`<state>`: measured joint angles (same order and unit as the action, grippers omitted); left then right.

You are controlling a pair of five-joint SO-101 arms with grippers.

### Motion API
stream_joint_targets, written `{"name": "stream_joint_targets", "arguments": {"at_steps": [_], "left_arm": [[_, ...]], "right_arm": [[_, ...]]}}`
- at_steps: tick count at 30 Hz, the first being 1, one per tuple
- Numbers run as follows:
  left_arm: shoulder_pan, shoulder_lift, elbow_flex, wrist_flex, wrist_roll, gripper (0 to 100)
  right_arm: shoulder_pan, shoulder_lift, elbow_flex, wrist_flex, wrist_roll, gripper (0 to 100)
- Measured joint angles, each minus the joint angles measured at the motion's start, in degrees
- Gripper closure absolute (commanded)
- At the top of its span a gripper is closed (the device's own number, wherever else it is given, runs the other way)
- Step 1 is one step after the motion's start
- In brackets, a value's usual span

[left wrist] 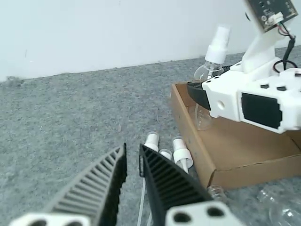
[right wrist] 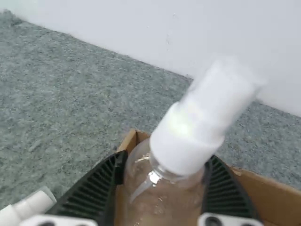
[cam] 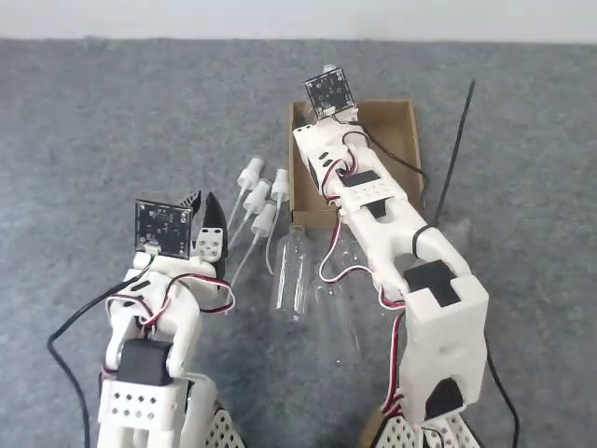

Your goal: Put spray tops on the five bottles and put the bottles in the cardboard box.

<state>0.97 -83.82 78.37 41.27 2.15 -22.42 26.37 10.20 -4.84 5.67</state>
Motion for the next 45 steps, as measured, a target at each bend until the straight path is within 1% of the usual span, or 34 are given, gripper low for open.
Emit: {"name": "stream_joint_targets", "arguments": {"at_steps": [12, 16, 18, 22, 24, 45], "left_arm": [[0.1, 0.0, 0.0, 0.0, 0.0, 96], [0.1, 0.0, 0.0, 0.0, 0.0, 96], [0.1, 0.0, 0.0, 0.0, 0.0, 96], [0.1, 0.0, 0.0, 0.0, 0.0, 97], [0.1, 0.0, 0.0, 0.0, 0.0, 97], [0.1, 0.0, 0.0, 0.0, 0.0, 97]], "right_arm": [[0.0, 0.0, 0.0, 0.0, 0.0, 82.4], [0.0, 0.0, -1.1, 1.9, 0.0, 82.4], [0.0, 0.0, -1.4, 2.3, 0.0, 80.9], [0.0, 0.0, -1.4, 2.3, 0.0, 74.7], [0.0, 0.0, -1.4, 2.3, 0.0, 73.8], [0.0, 0.0, -1.4, 2.3, 0.0, 73.4]]}}
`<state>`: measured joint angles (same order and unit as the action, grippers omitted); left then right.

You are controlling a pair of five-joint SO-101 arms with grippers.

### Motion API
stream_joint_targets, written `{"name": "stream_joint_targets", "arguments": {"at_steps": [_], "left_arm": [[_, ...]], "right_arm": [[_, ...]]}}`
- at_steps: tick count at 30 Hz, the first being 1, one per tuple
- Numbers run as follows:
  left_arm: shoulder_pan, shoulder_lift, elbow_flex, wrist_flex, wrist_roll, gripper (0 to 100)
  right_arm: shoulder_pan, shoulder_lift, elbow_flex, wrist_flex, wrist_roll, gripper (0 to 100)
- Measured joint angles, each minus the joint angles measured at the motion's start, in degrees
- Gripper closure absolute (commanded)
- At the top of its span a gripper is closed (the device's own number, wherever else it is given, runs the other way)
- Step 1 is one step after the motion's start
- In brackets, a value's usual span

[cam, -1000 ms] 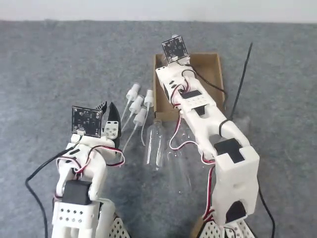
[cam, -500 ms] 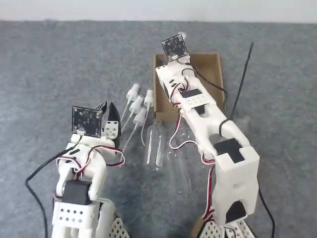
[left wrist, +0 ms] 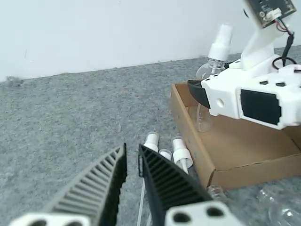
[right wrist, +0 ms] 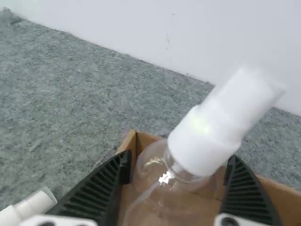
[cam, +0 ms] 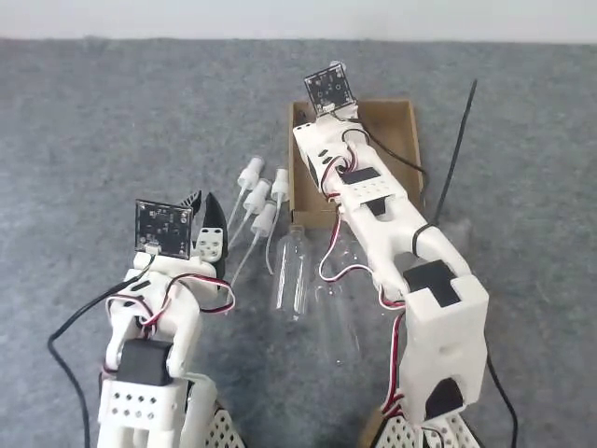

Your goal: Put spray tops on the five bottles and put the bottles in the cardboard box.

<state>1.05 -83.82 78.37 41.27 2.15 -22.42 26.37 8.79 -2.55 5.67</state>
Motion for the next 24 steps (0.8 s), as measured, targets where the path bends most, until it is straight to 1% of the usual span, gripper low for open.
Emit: {"name": "stream_joint_targets", "arguments": {"at_steps": [9, 15, 19, 24], "left_arm": [[0.0, 0.0, 0.0, 0.0, 0.0, 97], [0.0, 0.0, 0.0, 0.0, 0.0, 97], [0.0, 0.0, 0.0, 0.0, 0.0, 97], [0.0, 0.0, 0.0, 0.0, 0.0, 97]], "right_arm": [[0.0, 0.0, 0.0, 0.0, 0.0, 73.2], [0.0, 0.0, 0.0, 0.0, 1.3, 64.5], [0.0, 0.0, 0.0, 0.0, 4.0, 65.5], [0.0, 0.0, 0.0, 0.0, 4.3, 65.4]]}}
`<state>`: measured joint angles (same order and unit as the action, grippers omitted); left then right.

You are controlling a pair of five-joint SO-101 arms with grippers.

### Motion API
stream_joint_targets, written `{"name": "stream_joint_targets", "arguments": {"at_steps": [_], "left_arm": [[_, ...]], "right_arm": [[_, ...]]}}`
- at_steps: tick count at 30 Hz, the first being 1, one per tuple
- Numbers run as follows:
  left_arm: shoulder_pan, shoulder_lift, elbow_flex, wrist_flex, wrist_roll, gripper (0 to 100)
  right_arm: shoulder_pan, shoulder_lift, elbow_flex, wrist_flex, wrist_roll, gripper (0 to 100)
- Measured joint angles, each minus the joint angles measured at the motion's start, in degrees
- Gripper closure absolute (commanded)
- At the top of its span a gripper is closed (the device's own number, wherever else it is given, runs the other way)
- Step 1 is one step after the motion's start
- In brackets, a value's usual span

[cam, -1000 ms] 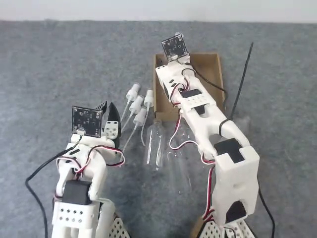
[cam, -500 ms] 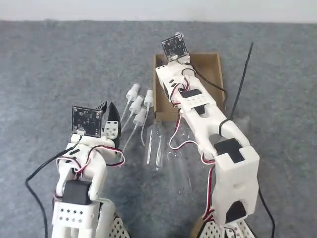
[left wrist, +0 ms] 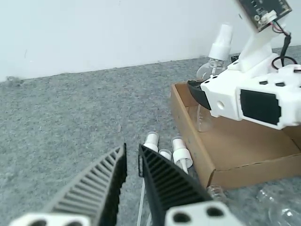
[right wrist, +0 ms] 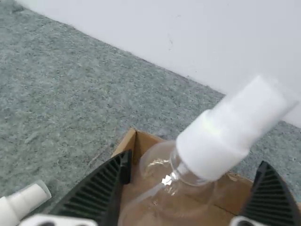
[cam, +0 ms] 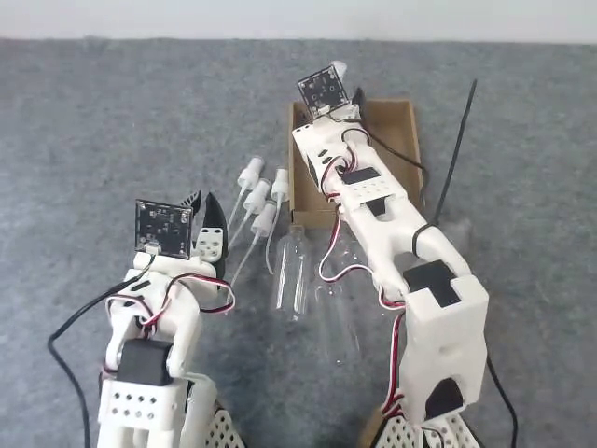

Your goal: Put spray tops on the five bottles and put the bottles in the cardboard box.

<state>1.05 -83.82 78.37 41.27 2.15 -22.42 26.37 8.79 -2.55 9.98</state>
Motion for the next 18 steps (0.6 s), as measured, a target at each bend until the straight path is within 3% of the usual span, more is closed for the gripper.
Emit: {"name": "stream_joint_targets", "arguments": {"at_steps": [7, 18], "left_arm": [[0.0, 0.0, 0.0, 0.0, 0.0, 97], [0.0, 0.0, 0.0, 0.0, 0.0, 97]], "right_arm": [[0.0, 0.0, -2.6, 0.3, 0.0, 65.5], [0.0, 0.0, -13.0, 11.5, 0.0, 65.6]]}}
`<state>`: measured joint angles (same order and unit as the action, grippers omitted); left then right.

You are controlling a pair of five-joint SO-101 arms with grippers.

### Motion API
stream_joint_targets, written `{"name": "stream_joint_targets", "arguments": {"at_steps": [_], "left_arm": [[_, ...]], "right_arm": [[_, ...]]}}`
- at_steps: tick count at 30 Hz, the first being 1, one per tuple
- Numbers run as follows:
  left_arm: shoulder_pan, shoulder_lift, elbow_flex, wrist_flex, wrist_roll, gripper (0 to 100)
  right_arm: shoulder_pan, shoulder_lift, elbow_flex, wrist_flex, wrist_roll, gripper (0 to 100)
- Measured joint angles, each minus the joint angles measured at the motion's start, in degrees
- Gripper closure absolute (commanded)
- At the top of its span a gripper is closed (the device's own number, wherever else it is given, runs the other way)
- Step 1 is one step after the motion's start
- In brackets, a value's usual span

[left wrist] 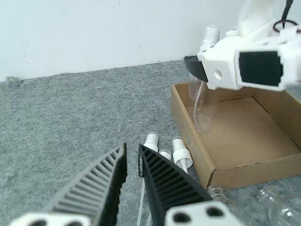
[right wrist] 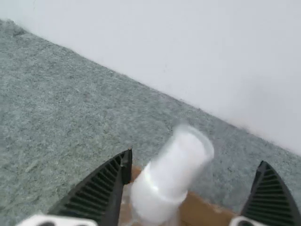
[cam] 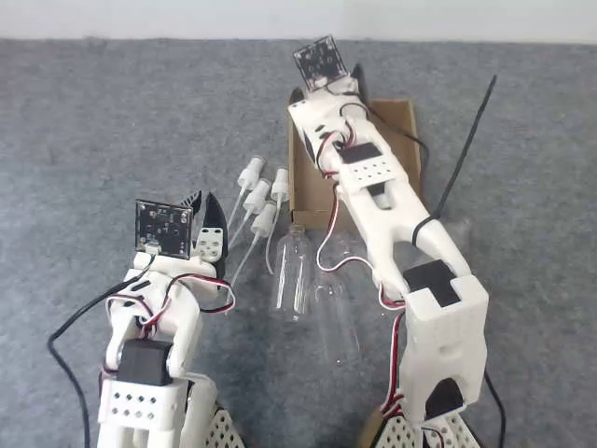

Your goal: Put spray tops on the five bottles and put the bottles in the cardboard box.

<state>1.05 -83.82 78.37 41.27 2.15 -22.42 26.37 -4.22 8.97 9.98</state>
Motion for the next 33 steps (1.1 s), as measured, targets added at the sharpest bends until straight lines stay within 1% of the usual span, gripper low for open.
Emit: {"name": "stream_joint_targets", "arguments": {"at_steps": [4, 10, 22, 24, 27, 30, 33], "left_arm": [[0.0, 0.0, 0.0, 0.0, 0.0, 97], [-0.1, 0.0, 0.0, 0.0, 0.0, 97], [0.0, 0.0, 0.0, 0.0, 0.0, 97], [0.0, 0.0, 0.0, 0.0, 0.0, 97], [0.0, 0.0, 0.6, 0.0, 0.0, 97], [0.0, 0.0, 1.0, 0.0, 0.0, 97], [-0.1, 0.0, 1.0, 0.0, 0.0, 97]], "right_arm": [[0.2, 0.0, -3.0, 3.4, 0.0, 65.6], [1.1, -0.8, -3.6, 4.7, 0.0, 65.6], [1.4, -17.4, -3.6, 16.4, 0.0, 65.6], [1.4, -20.9, -3.6, 19.9, 0.0, 65.6], [1.4, -26.8, -3.6, 27.9, 0.0, 65.6], [1.4, -32.7, -3.6, 38.9, 0.0, 65.6], [1.4, -38.4, -3.7, 52.1, 0.0, 65.2]]}}
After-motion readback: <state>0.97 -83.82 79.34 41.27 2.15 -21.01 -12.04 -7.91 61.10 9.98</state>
